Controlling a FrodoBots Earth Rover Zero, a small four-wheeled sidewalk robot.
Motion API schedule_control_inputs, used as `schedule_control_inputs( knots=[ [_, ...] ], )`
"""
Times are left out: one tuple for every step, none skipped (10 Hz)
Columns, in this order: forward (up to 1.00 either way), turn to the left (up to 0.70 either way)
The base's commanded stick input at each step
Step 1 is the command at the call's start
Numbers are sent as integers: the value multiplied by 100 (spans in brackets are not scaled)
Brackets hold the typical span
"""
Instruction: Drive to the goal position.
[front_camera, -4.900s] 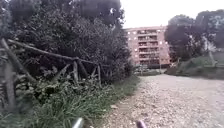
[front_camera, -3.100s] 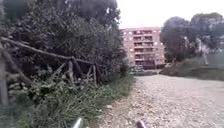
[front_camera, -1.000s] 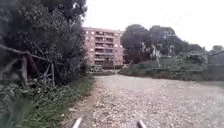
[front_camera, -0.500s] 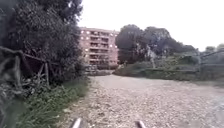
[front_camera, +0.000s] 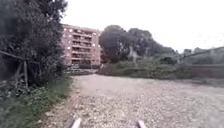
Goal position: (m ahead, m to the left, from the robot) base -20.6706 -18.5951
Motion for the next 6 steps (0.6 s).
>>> schedule_control_inputs(
  knots=[
    [0, -70],
    [0, -70],
    [0, -70],
    [0, -70],
    [0, -70],
    [0, -70]
  ],
)
